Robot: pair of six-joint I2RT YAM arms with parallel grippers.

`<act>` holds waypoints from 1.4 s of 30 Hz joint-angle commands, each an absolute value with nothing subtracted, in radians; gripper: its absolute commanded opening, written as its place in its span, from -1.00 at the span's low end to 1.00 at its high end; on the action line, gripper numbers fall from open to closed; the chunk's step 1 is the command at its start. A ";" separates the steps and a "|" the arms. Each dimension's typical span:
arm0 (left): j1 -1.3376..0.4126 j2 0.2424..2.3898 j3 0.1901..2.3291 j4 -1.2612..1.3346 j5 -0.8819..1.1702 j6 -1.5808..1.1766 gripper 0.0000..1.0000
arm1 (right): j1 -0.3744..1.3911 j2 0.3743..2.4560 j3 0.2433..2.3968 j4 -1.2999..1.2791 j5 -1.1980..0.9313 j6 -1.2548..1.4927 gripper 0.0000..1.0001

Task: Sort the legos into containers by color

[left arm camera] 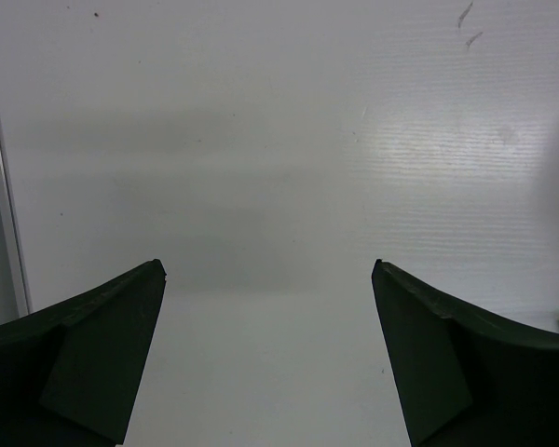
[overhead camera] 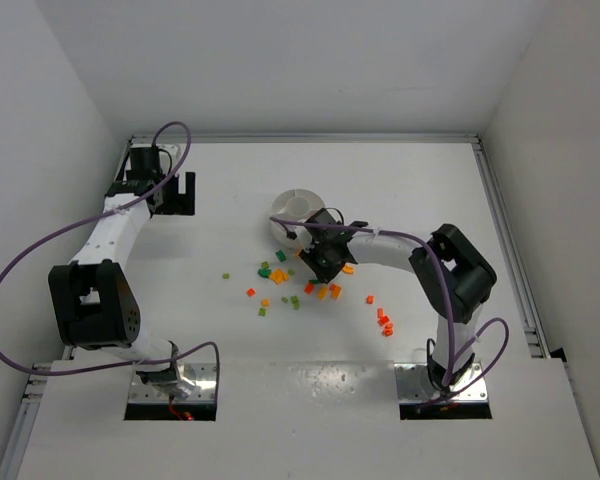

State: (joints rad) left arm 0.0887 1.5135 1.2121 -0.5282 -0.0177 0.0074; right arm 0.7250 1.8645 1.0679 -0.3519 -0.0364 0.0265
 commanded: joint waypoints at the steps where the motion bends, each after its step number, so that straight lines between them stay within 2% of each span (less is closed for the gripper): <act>1: 0.101 1.470 1.210 -0.502 -0.034 0.020 0.99 | 0.735 1.893 1.086 -0.353 -0.018 0.034 -0.56; 6: 0.101 1.470 1.210 -0.502 -0.034 0.020 0.99 | 0.735 1.844 1.045 -0.388 -0.018 0.034 -0.59; 14: 0.101 1.479 1.210 -0.502 -0.025 0.020 0.99 | 0.715 1.784 1.031 -0.400 -0.031 0.025 -0.90; 21: 0.101 1.470 1.210 -0.492 -0.035 0.029 0.99 | 0.706 1.686 1.236 -0.474 -0.040 0.025 -0.95; 27: 0.101 1.460 1.210 -0.492 -0.026 0.029 0.99 | 0.687 1.706 1.393 -0.508 -0.009 0.035 -0.95; 42: 0.101 1.451 1.201 -0.492 -0.017 0.029 0.99 | 0.603 1.838 1.460 -0.456 0.002 0.026 -0.95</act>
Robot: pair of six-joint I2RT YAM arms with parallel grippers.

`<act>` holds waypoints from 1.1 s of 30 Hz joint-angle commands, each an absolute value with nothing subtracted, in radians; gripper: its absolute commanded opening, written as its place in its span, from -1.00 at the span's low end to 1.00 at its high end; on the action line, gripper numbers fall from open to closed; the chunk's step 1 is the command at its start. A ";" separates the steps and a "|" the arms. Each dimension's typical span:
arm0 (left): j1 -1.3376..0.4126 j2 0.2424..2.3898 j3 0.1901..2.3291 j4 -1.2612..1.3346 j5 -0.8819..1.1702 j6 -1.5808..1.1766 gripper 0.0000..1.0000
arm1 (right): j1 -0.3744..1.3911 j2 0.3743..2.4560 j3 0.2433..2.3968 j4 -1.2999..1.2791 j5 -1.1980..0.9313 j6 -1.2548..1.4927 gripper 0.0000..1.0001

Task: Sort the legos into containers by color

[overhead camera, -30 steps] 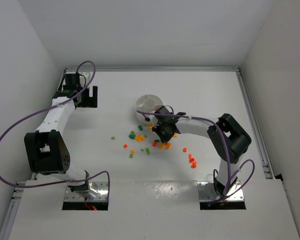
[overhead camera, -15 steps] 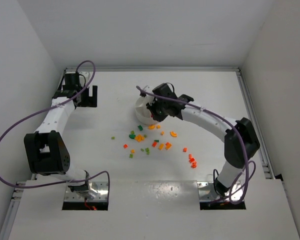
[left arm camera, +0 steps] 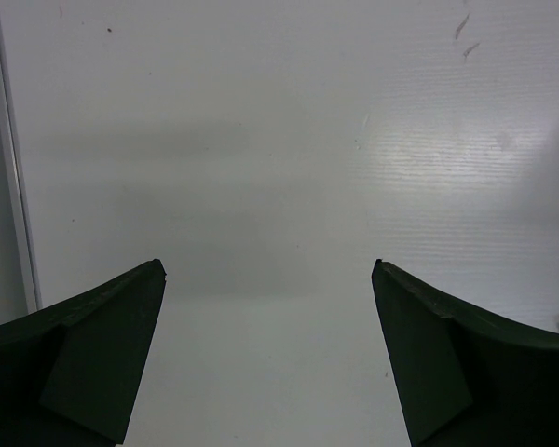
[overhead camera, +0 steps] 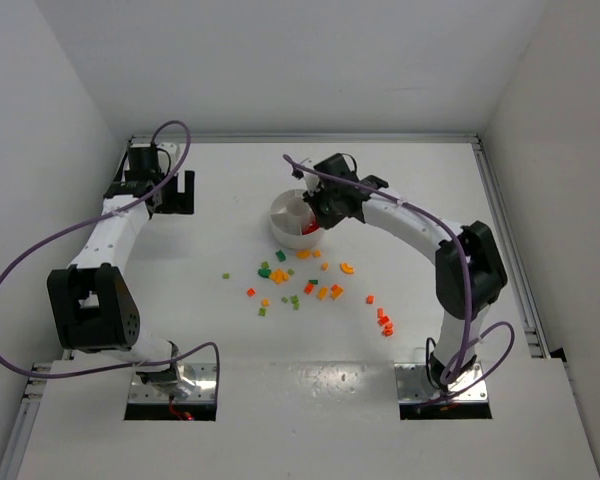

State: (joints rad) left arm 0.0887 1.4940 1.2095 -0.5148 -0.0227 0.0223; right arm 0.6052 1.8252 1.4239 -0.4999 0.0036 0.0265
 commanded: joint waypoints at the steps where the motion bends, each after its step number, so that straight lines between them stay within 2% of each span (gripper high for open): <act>1: 0.101 1.451 1.201 -0.492 -0.017 0.029 0.99 | 0.594 1.838 1.469 -0.456 0.002 0.026 -0.95; 11: 0.101 1.451 1.183 -0.483 -0.017 0.020 0.99 | 0.594 1.891 1.525 -0.443 -0.018 0.046 -0.90; 14: 0.101 1.451 1.183 -0.483 -0.017 0.020 0.99 | 0.594 1.901 1.543 -0.443 -0.028 0.046 -0.67; 15: 0.101 1.451 1.183 -0.483 -0.017 0.020 0.99 | 0.594 1.910 1.543 -0.452 -0.028 0.046 -0.51; 18: 0.101 1.442 1.183 -0.483 0.003 0.031 0.99 | 0.594 1.910 1.543 -0.453 -0.028 0.046 -0.25; 24: 0.101 1.431 1.192 -0.517 0.113 0.107 0.99 | 0.594 1.910 1.543 -0.453 -0.018 0.046 -0.19; 26: 0.101 1.399 1.183 -0.561 0.246 0.190 0.99 | 0.585 1.864 1.514 -0.439 -0.008 0.055 -0.19; 29: 0.061 1.358 1.155 -0.586 0.322 0.277 0.99 | 0.572 1.762 1.427 -0.405 0.002 0.055 -0.16; 32: -0.023 1.312 1.106 -0.607 0.350 0.325 0.93 | 0.537 1.723 1.369 -0.419 0.023 0.046 0.01; 33: -0.087 1.287 1.079 -0.607 0.350 0.350 0.90 | 0.502 1.709 1.303 -0.442 0.023 0.037 0.15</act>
State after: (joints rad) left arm 0.0189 1.3529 1.1236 -0.5766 0.2565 0.2405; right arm 0.5659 1.7889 1.3846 -0.4511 -0.0021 0.0418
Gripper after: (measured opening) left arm 0.972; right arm 0.503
